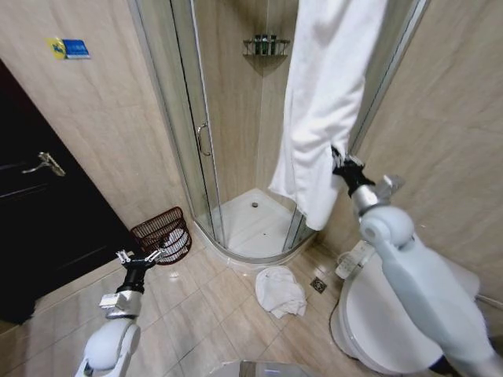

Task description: Discard the used towel into the hamper.

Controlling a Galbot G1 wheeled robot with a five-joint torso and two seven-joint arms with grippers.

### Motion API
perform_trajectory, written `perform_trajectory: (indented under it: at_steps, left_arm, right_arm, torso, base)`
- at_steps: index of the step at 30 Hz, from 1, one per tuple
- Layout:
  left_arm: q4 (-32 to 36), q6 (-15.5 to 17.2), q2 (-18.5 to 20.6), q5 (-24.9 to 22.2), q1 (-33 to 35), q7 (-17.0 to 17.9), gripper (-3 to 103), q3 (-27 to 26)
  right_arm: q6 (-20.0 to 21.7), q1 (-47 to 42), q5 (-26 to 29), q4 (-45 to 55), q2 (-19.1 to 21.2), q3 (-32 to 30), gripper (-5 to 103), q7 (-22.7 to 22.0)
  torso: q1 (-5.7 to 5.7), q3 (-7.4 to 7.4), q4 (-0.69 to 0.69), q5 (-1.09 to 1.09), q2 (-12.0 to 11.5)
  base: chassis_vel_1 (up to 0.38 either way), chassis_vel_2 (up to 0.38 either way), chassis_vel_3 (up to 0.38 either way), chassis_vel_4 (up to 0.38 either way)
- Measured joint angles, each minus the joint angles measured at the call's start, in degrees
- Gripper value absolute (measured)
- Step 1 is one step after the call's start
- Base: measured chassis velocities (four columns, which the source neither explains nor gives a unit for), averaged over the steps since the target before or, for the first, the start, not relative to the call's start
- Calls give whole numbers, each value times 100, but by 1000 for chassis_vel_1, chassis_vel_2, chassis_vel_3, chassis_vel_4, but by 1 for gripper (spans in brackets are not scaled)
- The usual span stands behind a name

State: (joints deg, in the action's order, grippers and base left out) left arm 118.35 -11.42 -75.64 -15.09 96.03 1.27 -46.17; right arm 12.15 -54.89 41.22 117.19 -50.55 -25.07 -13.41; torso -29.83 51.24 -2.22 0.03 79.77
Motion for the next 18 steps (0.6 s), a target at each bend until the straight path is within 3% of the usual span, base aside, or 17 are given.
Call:
perform_trajectory:
  at_steps: [6,11,18]
  left_arm:
    - [43,134,-71,60,-22,3,99,150]
    - [43,125,-344,119,-199,-16,99,114]
    - [26,-200,-720,347,-205,-80,100,-20]
  right_arm:
    - [-86,-886,-106,387,-99,-517,5,133]
    - [-356,-1637,-556,687,-457,-694,5,204]
    - [-710,-2039,-1233,909,-1149,-626,5,381]
  torso:
    - [0,0,1,-2,0]
    - [0,-1,2,-2,0]
    - [0,-1,0,-4,0]
  base:
    - [0,0,0,0]
    - [0,0,0,0]
    - [0,0,0,0]
